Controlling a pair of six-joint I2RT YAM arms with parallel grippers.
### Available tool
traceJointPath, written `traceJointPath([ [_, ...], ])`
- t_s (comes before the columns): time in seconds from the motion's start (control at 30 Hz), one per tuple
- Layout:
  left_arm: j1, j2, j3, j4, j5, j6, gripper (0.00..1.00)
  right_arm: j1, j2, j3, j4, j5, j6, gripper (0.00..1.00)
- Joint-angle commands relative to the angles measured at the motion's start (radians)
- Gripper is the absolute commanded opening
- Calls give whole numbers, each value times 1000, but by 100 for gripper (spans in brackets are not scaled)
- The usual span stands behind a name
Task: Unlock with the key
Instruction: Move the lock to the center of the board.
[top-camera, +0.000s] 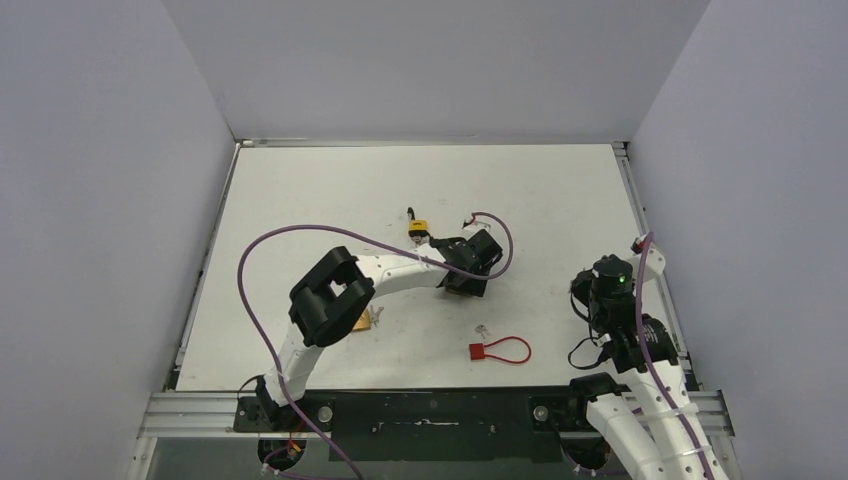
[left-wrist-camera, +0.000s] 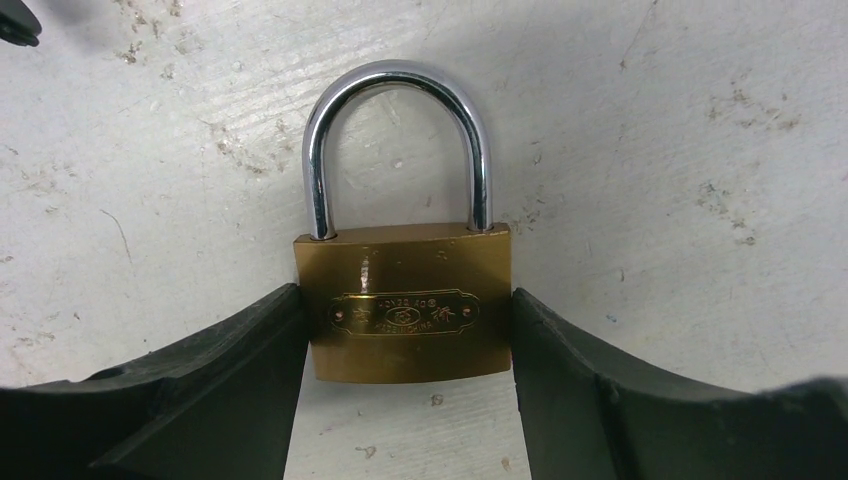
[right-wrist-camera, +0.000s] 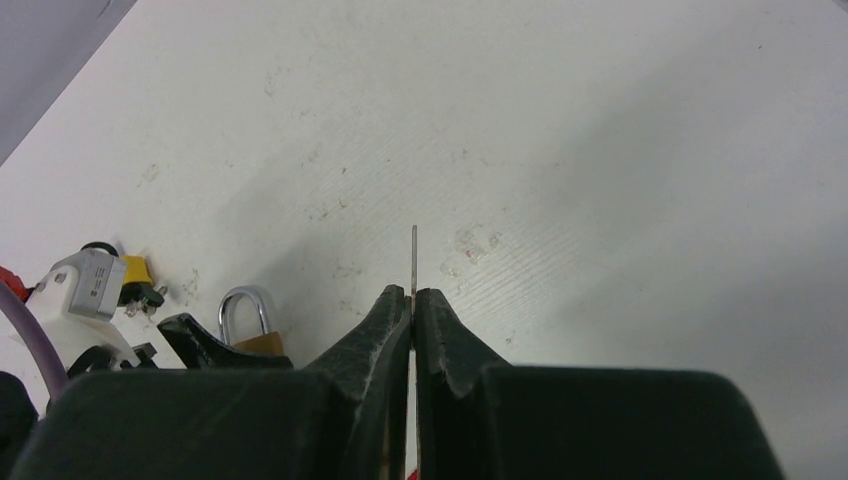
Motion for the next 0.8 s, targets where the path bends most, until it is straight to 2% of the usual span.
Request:
traceJointPath([
  [0.0,33,11,-25,-55,3,-35,40,-7,7,-10,71,-63,-46,0],
  [0.07,46,-25,-47,-32,19,-49,30,-7,9,-29,125,-154,-96,0],
  [0.17,77,-106,-98,15,54,-78,25,-7,26,-69,246,-351,-169,0],
  [0.3,118,-237,-195,96,105,-143,24,2,40,-152,431,-632,-173,0],
  [0.4,150,-338,-287,178,156,-212,23,33,53,-205,538,-738,-147,0],
  [0.53,189,-458,-391,287,222,-316,23,161,82,-252,653,-765,-114,0],
  [0.77,221,-579,-519,451,291,-488,14,459,247,-245,803,-581,-54,0],
])
